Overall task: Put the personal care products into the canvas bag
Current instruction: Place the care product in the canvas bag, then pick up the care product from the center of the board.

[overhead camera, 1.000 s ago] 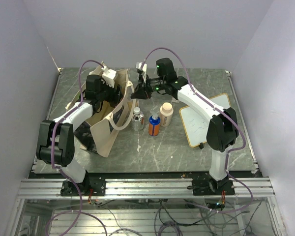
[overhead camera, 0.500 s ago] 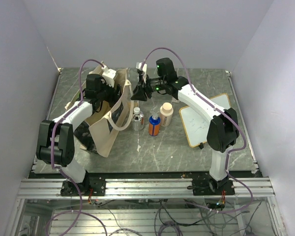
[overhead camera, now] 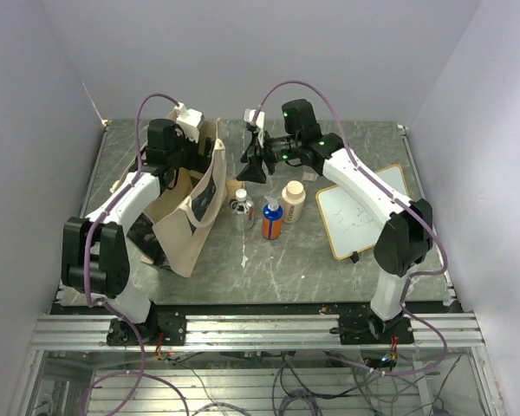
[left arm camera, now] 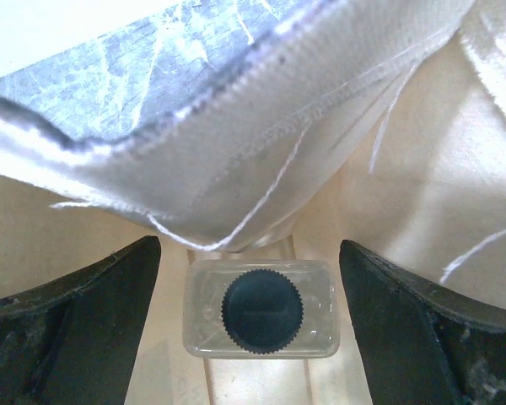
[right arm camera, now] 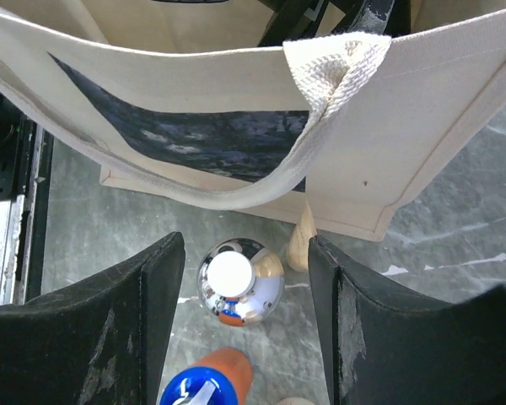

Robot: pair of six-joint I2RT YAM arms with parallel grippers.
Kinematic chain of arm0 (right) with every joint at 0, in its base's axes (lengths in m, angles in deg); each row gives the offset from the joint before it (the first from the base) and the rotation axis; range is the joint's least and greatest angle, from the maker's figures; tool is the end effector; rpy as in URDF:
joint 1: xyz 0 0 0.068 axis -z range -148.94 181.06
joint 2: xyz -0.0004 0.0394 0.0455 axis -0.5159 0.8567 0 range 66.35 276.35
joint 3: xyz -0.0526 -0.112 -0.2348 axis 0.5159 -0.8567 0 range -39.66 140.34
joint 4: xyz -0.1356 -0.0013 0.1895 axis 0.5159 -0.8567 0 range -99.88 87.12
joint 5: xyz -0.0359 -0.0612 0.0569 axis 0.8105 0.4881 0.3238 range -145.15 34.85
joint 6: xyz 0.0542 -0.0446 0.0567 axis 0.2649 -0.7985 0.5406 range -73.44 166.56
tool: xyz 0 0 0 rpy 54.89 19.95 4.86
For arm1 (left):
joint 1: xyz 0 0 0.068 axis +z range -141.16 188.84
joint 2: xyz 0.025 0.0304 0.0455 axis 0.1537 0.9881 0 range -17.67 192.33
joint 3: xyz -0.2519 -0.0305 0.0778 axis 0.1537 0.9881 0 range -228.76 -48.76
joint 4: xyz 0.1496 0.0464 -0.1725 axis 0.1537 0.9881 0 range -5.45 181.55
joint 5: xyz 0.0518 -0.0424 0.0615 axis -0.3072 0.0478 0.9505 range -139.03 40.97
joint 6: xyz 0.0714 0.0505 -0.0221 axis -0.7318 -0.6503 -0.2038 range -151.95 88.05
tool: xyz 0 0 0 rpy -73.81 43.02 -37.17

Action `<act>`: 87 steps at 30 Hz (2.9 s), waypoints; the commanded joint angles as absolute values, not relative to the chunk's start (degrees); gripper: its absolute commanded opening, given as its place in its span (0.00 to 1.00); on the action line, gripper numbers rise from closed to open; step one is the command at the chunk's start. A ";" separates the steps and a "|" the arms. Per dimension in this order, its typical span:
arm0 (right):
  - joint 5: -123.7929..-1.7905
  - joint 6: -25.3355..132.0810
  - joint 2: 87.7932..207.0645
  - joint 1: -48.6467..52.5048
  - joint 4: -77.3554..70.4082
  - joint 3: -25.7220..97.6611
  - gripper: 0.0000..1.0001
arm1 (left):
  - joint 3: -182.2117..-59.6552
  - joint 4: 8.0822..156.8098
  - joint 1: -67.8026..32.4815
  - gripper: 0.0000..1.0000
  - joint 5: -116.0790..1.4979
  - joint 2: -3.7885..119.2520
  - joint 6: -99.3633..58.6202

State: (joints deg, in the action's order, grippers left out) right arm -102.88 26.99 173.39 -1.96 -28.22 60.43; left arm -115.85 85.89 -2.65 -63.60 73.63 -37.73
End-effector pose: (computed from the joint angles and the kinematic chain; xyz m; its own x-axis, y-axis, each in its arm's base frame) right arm 0.3227 0.2809 0.3237 -0.1235 -0.3489 -0.9290 -0.9896 0.1128 0.0892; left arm 0.3713 -0.0962 0.2710 -0.3788 0.1765 -0.9085 0.4557 0.8900 -0.0171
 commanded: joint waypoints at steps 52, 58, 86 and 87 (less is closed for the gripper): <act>-93.34 22.45 141.43 18.37 -36.29 40.09 0.63 | -145.30 120.58 -21.46 0.89 -67.42 64.58 -50.54; -95.12 23.55 136.59 24.67 -35.72 35.52 0.64 | -146.97 125.58 -26.92 0.89 -65.96 69.46 -56.73; -98.58 24.59 136.40 26.84 -34.70 33.39 0.67 | -153.39 144.98 -30.45 0.80 -52.60 87.48 -55.38; -98.83 24.72 136.40 26.95 -34.65 33.30 0.67 | -153.20 144.89 -30.44 0.80 -52.16 87.51 -55.39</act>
State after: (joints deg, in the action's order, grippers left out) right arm -97.54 23.82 136.32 26.24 -35.67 33.98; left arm -151.81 143.16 -30.10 -54.13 87.03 -56.27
